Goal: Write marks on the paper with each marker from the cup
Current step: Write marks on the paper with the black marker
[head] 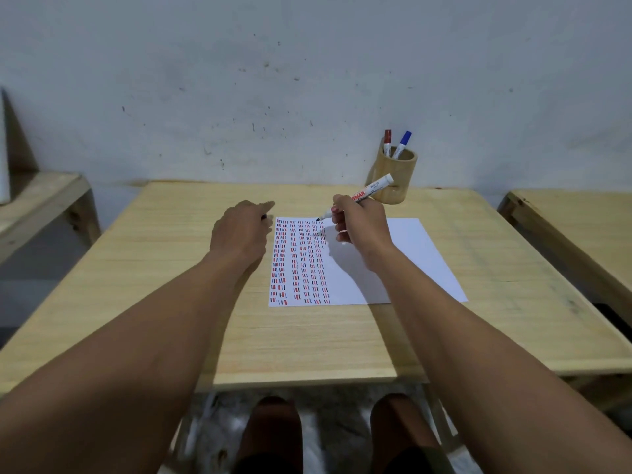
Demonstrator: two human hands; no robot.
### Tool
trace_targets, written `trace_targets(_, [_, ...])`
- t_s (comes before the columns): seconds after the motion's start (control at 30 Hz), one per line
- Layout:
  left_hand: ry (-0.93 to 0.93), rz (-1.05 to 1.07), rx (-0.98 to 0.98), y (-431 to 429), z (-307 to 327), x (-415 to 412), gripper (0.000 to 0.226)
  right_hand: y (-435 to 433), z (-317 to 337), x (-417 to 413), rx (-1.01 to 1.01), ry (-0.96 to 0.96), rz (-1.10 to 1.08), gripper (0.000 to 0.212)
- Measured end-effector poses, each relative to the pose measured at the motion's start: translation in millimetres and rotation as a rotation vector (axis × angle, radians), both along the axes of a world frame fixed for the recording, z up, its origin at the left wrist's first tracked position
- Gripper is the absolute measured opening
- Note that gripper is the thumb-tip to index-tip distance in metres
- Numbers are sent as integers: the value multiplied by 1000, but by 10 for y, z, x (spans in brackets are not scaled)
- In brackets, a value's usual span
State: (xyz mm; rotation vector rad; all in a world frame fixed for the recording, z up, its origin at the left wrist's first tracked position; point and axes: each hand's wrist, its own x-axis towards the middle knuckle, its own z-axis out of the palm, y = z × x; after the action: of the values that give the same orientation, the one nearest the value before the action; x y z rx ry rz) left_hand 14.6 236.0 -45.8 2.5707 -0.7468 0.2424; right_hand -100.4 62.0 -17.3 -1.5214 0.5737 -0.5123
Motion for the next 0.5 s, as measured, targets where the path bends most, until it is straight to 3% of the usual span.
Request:
trace_targets(0.27, [-3, 39, -123, 11, 91, -32, 28, 32, -2, -29, 50, -5, 10, 18])
trace_targets(0.5, [291, 25, -652, -181, 432, -320, 12, 98, 230, -109, 267, -83, -8, 17])
